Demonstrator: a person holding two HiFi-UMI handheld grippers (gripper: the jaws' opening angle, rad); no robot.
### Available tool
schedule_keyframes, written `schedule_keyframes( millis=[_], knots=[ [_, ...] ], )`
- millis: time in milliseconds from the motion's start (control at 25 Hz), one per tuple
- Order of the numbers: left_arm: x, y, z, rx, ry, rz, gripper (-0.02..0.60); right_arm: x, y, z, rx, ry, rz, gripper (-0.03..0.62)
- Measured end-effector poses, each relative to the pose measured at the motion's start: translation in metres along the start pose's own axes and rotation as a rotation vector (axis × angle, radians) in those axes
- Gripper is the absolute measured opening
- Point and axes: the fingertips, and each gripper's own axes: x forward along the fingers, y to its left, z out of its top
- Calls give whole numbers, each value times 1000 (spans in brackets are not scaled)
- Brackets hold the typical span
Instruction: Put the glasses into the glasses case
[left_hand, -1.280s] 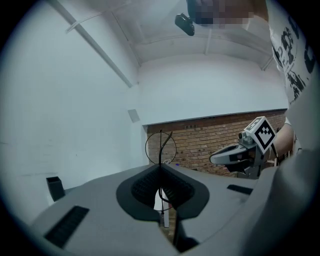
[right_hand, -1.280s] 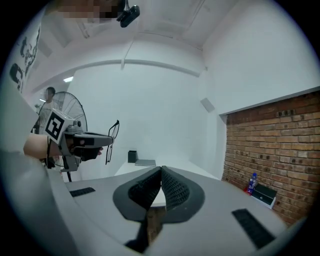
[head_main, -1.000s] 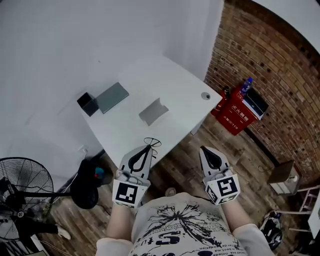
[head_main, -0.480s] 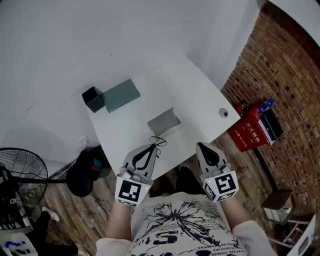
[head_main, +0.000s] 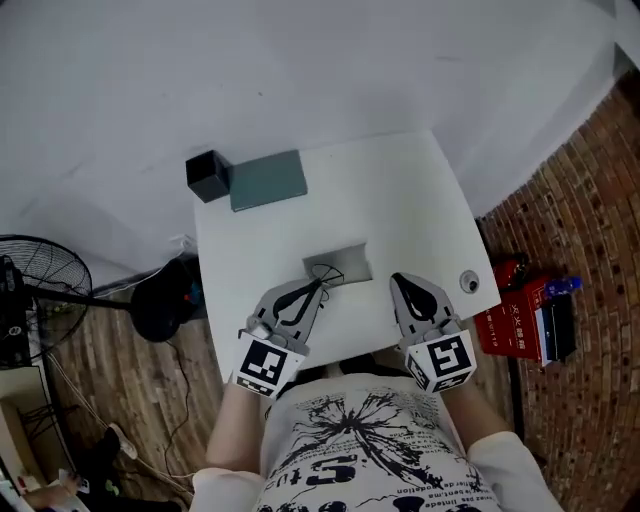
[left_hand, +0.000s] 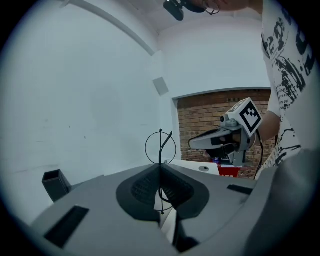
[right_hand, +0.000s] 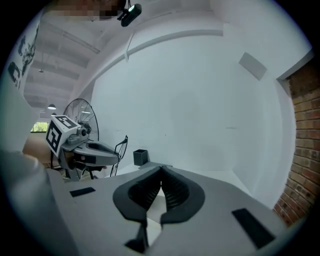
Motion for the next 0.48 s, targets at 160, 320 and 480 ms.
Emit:
schedule_keyframes(
  millis=[160, 320, 480],
  knots=[
    [32, -2, -27, 36, 106, -3, 15, 18, -20, -14, -14, 11, 79, 15],
    [53, -3, -56, 62, 216, -17, 15, 33, -37, -25, -6, 21, 133, 15],
    [74, -3, -75, 100, 314, -46, 15, 43, -52, -39, 6, 40, 170, 15]
  ],
)
